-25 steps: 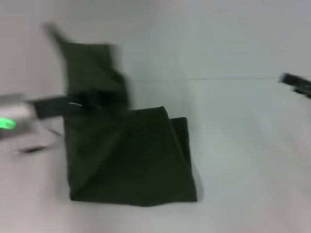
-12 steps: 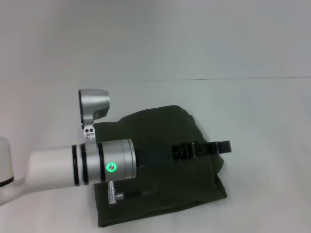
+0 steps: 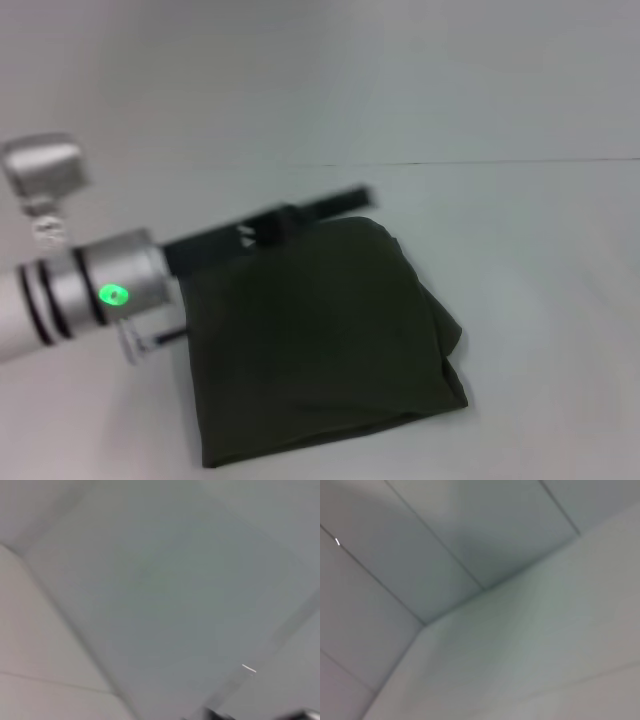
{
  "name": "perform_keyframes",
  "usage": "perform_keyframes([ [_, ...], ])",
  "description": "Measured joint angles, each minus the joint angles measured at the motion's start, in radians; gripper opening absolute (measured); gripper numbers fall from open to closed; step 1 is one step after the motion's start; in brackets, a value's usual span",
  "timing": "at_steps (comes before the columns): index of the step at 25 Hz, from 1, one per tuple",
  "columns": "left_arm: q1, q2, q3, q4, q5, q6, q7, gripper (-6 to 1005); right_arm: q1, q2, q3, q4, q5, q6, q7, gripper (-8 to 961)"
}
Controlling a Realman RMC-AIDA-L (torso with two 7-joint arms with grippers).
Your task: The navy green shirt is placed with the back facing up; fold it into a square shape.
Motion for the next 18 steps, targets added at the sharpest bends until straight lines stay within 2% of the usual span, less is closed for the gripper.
perform_keyframes([
  [3, 0.030, 0.030, -0.029, 0.023, 0.000, -0.108, -0.020, 630, 0.054, -0.009, -0.035, 0.002, -0.112, -0.006, 0.109, 919],
  [5, 0.043, 0.050, -0.041, 0.023, 0.000, -0.185, -0.040, 713, 0.082, -0.007, -0.064, 0.003, -0.156, -0.014, 0.144, 919],
  [10, 0.060, 0.074, -0.036, 0.008, 0.016, -0.381, -0.063, 864, 0.134, 0.025, -0.131, 0.014, -0.175, -0.014, 0.151, 918],
  [11, 0.060, 0.078, -0.031, 0.002, 0.040, -0.431, -0.064, 864, 0.142, 0.032, -0.137, 0.015, -0.175, -0.010, 0.150, 918],
  [14, 0.059, 0.078, -0.029, 0.002, 0.067, -0.461, -0.064, 865, 0.159, 0.053, -0.143, 0.015, -0.176, 0.005, 0.147, 918],
  [18, 0.053, 0.077, -0.018, 0.006, 0.127, -0.520, -0.072, 865, 0.172, 0.063, -0.143, 0.017, -0.175, 0.034, 0.146, 918],
])
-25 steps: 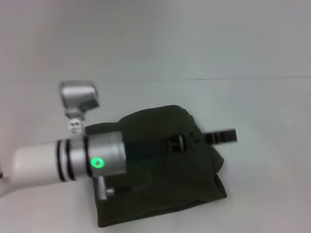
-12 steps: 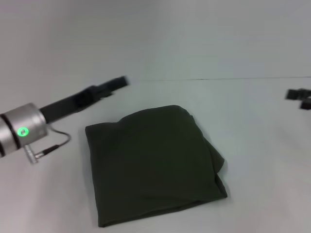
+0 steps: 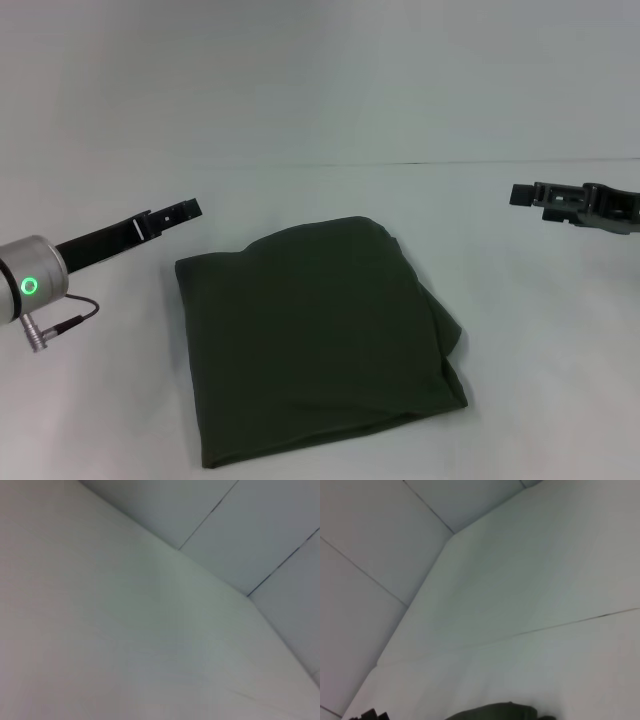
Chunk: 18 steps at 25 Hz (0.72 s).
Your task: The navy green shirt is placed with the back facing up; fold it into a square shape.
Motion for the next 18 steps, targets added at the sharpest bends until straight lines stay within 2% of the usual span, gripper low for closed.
perform_keyframes([
  [7, -0.013, 0.001, 0.012, 0.002, 0.100, -0.036, -0.030, 864, 0.003, 0.001, 0.008, 0.000, 0.003, 0.015, 0.007, 918],
  [10, -0.025, -0.008, 0.015, 0.003, 0.159, -0.064, -0.045, 863, 0.003, 0.000, 0.009, 0.000, 0.003, 0.018, 0.009, 917],
  [18, -0.033, -0.012, 0.015, -0.003, 0.203, -0.094, -0.055, 862, 0.004, 0.000, 0.010, 0.000, 0.003, 0.040, 0.015, 917],
])
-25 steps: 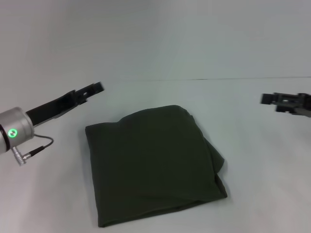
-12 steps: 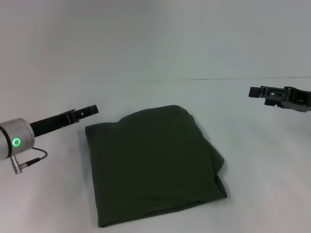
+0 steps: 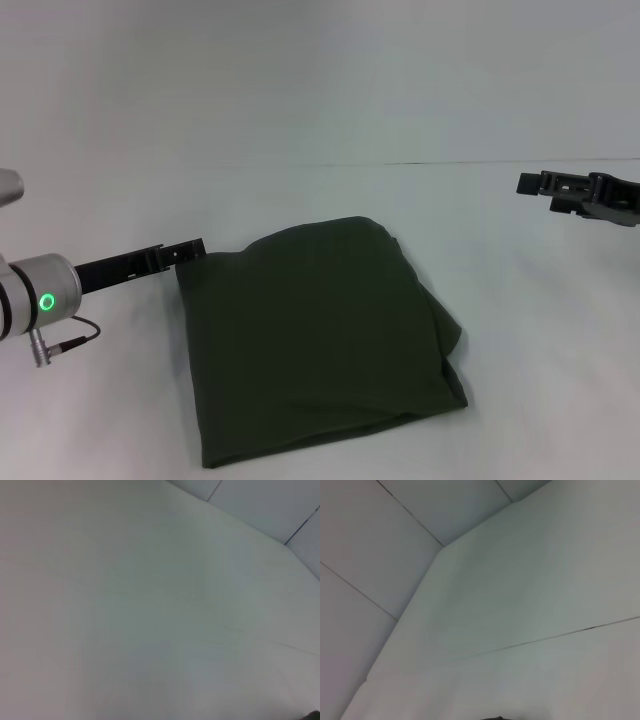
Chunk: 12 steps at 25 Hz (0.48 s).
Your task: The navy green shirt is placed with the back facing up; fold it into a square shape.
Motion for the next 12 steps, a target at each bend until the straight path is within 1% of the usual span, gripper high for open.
perform_keyframes([
  [6, 0.000, -0.002, 0.000, -0.008, 0.004, -0.009, -0.002, 861, 0.002, 0.002, -0.002, 0.000, 0.000, 0.013, 0.001, 917],
  [12, -0.003, -0.007, 0.034, -0.008, 0.005, -0.008, -0.014, 861, 0.003, 0.003, -0.001, 0.000, 0.000, 0.014, 0.001, 916],
])
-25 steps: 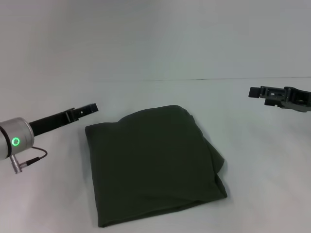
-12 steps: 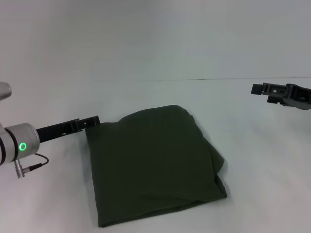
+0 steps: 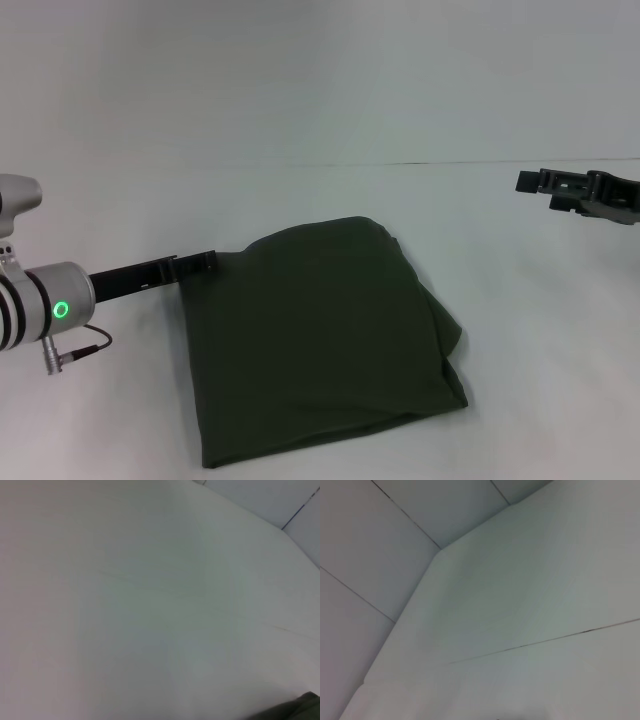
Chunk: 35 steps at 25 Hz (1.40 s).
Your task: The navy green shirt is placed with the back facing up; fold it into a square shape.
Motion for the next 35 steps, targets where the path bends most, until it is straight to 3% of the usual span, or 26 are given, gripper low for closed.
perform_keyframes([
  [16, -0.015, -0.006, 0.057, 0.001, 0.000, 0.004, -0.026, 852, -0.001, 0.001, 0.000, -0.001, 0.000, 0.003, -0.002, 915],
  [28, -0.026, -0.006, 0.060, 0.009, 0.000, 0.009, -0.040, 458, -0.001, 0.001, 0.000, -0.002, 0.000, 0.003, -0.007, 915],
  [33, -0.043, -0.005, 0.065, 0.007, 0.000, 0.018, -0.040, 221, -0.003, 0.001, 0.000, -0.002, 0.000, 0.003, -0.008, 914],
  [35, -0.052, -0.004, 0.065, 0.005, 0.000, 0.020, -0.040, 194, -0.003, 0.001, 0.000, -0.003, 0.000, 0.004, -0.009, 914],
])
